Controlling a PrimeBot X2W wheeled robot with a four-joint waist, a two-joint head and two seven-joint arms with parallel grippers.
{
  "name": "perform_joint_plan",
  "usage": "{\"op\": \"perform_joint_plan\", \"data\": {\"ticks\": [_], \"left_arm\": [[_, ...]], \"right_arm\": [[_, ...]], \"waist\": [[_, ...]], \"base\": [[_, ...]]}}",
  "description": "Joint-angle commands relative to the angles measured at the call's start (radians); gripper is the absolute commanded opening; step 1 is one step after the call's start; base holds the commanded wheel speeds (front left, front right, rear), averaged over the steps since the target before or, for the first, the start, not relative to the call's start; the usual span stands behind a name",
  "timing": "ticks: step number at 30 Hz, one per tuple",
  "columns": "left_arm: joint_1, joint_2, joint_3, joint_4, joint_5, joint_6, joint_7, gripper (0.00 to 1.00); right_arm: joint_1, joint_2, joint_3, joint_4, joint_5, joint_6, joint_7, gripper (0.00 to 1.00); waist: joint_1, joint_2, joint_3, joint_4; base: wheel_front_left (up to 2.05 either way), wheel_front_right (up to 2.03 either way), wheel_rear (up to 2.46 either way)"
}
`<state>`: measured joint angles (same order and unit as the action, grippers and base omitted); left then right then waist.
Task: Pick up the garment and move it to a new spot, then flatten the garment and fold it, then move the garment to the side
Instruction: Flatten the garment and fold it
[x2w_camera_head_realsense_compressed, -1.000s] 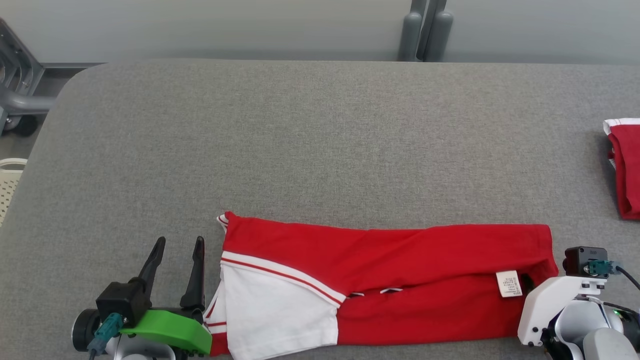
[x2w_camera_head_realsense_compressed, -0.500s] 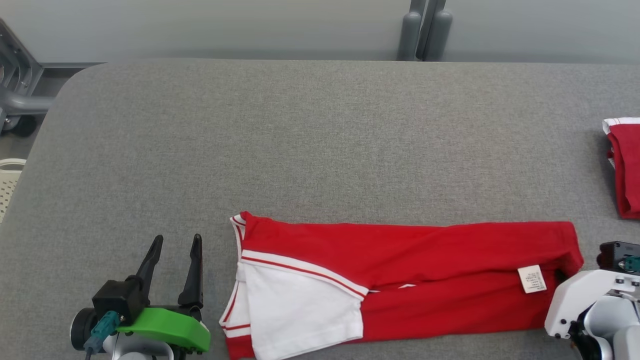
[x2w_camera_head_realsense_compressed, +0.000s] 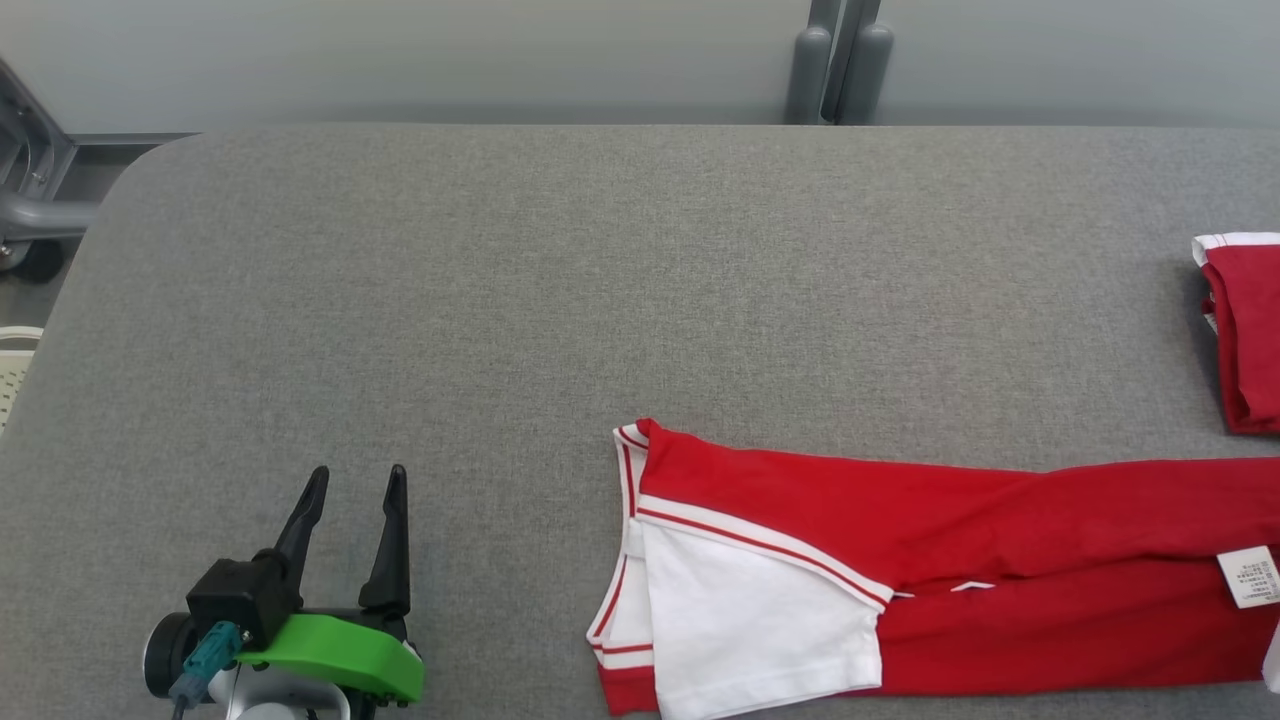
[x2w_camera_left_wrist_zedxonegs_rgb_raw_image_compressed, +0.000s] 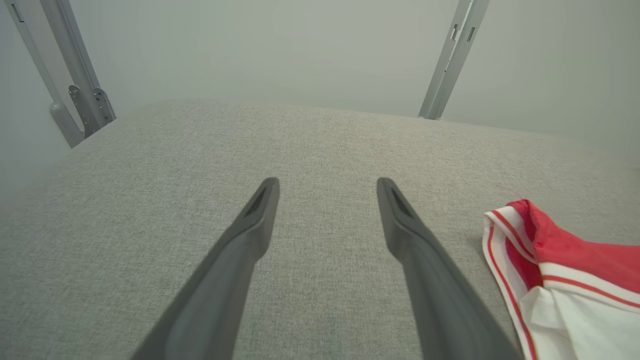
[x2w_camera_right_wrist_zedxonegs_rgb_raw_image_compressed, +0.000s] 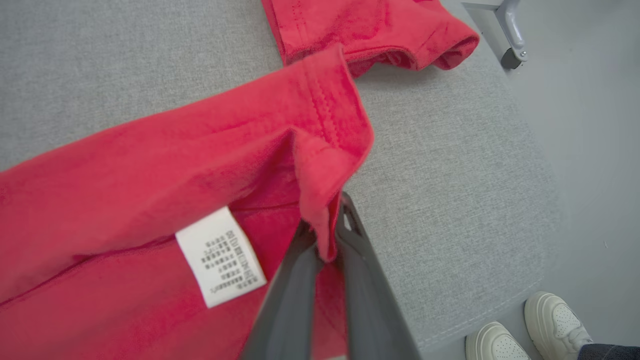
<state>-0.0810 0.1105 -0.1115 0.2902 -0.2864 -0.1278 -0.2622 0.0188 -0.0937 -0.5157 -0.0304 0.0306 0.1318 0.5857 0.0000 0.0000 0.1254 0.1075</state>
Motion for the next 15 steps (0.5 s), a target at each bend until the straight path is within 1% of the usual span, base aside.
{"op": "perform_joint_plan", "data": {"ticks": [1,4,6,8,11,13,14,15], "left_arm": [[0.004,0.000,0.002,-0.005,0.001,-0.004,-0.003,1.00],[0.005,-0.002,0.003,-0.006,0.001,-0.004,-0.003,1.00],[0.006,-0.003,0.001,-0.005,0.003,-0.004,-0.003,1.00],[0.007,-0.004,-0.002,-0.004,0.003,-0.004,-0.003,1.00],[0.004,-0.005,-0.007,0.000,0.000,-0.004,-0.003,1.00],[0.000,-0.006,-0.009,0.003,-0.002,-0.004,-0.003,1.00],[0.000,-0.006,-0.009,0.003,-0.002,-0.004,-0.003,1.00],[-0.003,-0.007,-0.011,0.004,-0.002,-0.004,-0.003,1.00]], "right_arm": [[0.023,-0.007,-0.011,-0.045,-0.009,-0.002,0.023,0.00],[0.043,-0.001,0.017,-0.104,0.015,-0.002,0.058,0.00],[0.055,0.002,0.069,-0.144,0.038,-0.002,0.089,0.00],[0.061,0.000,0.135,-0.182,0.065,-0.002,0.116,0.00],[0.058,-0.001,0.264,-0.233,0.122,-0.002,0.148,0.00],[0.042,-0.014,0.356,-0.252,0.147,-0.002,0.163,0.00],[0.042,-0.014,0.356,-0.252,0.147,-0.002,0.163,0.00],[0.032,-0.018,0.404,-0.257,0.158,-0.002,0.171,0.00]], "waist": [[0.0000,0.0000,-0.002,-0.003],[0.0000,0.0000,-0.005,-0.007],[0.0000,0.0000,-0.008,-0.009],[0.0000,0.0000,-0.010,-0.011],[0.0000,0.0000,-0.014,-0.011],[0.0000,0.0000,-0.016,-0.009],[0.0000,0.0000,-0.016,-0.009],[0.0000,0.0000,-0.016,-0.007]], "base": [[0.00,0.00,0.00],[0.00,0.00,0.00],[0.00,0.00,0.00],[0.00,0.00,0.00],[0.00,0.00,0.00],[0.00,0.00,0.00],[0.00,0.00,0.00],[0.00,0.00,0.00]]}}
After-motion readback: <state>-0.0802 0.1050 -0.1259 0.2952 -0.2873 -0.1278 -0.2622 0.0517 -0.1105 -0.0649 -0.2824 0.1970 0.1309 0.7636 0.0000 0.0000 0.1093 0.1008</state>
